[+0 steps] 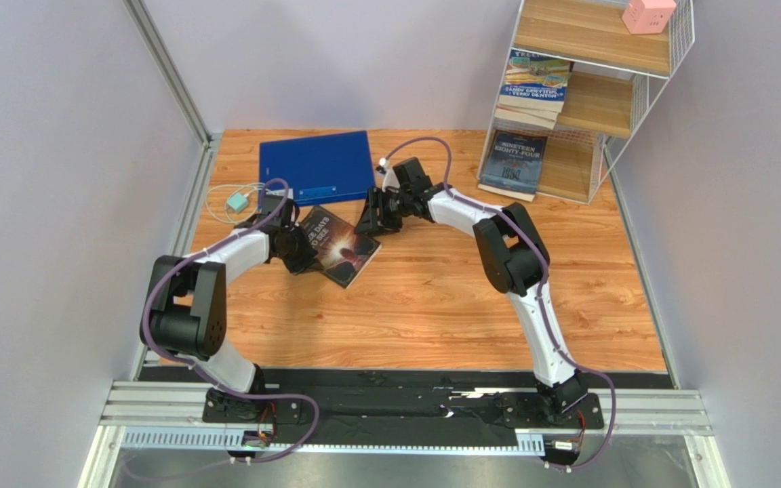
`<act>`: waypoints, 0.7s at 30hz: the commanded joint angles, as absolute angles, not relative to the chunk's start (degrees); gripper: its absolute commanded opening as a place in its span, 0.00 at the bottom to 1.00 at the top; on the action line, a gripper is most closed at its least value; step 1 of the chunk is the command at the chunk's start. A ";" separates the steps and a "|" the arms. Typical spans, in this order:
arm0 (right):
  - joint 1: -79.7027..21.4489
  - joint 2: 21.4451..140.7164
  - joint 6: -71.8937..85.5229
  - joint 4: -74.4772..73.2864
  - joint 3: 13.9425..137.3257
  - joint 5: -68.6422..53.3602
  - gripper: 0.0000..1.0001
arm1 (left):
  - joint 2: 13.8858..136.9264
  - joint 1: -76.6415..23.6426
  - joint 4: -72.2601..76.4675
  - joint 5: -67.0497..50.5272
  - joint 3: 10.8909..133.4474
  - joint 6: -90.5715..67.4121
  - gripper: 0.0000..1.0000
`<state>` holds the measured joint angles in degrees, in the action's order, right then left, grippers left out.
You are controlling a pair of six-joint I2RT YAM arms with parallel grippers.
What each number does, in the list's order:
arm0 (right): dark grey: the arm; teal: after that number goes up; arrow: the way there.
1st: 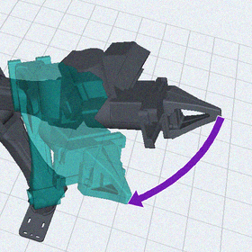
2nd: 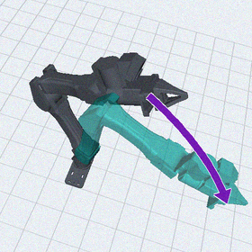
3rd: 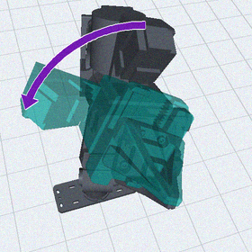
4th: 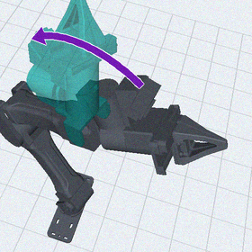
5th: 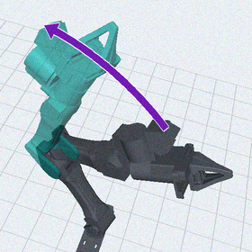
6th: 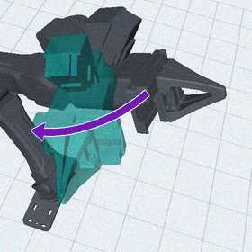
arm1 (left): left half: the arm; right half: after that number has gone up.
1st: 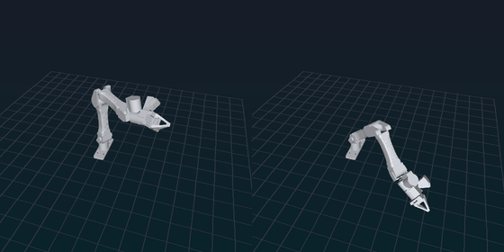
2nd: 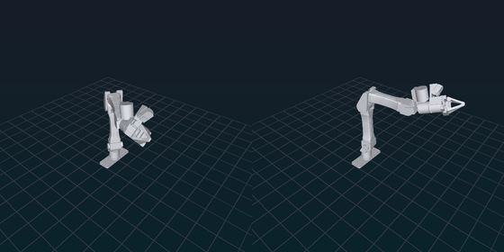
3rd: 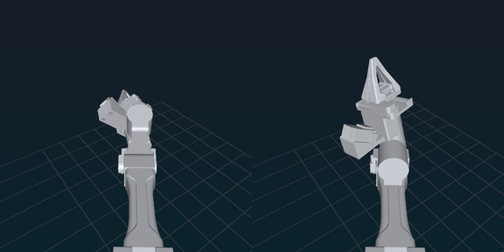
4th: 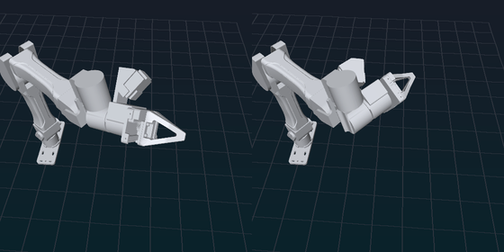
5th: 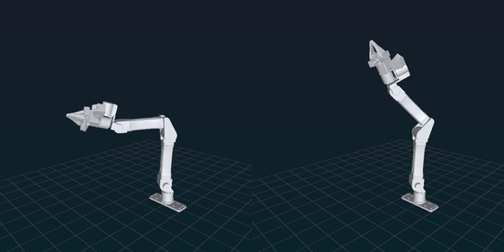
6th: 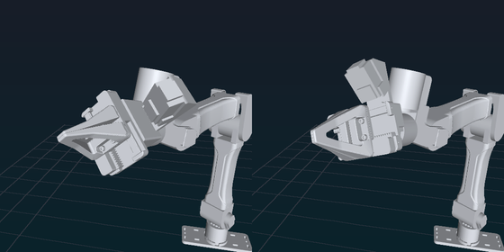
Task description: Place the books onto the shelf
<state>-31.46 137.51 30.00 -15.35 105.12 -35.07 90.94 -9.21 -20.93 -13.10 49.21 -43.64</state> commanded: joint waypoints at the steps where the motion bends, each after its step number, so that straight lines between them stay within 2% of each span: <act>1: -32.96 132.38 29.35 -12.93 99.77 -36.91 0.49 | 94.12 -8.79 -24.78 -10.46 53.96 -43.60 0.00; 5: -33.31 130.08 31.73 -7.83 95.54 -39.37 0.48 | 97.11 -8.79 -27.77 -10.63 58.35 -41.84 0.00; 8: -33.57 130.25 30.68 -10.01 96.50 -37.63 0.48 | 98.00 -8.70 -30.04 -9.33 59.76 -39.91 0.00; 15: -34.01 130.96 30.67 -10.72 96.42 -36.65 0.49 | 90.37 -4.84 -35.07 2.26 55.99 -38.50 0.00; 21: -35.07 132.36 30.85 -10.81 97.73 -36.74 0.48 | 95.79 -1.32 -33.05 -3.95 55.28 -35.95 0.00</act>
<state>-33.71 133.19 30.81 -11.66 96.42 -37.10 91.92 -2.24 -32.49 -2.28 54.74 -38.61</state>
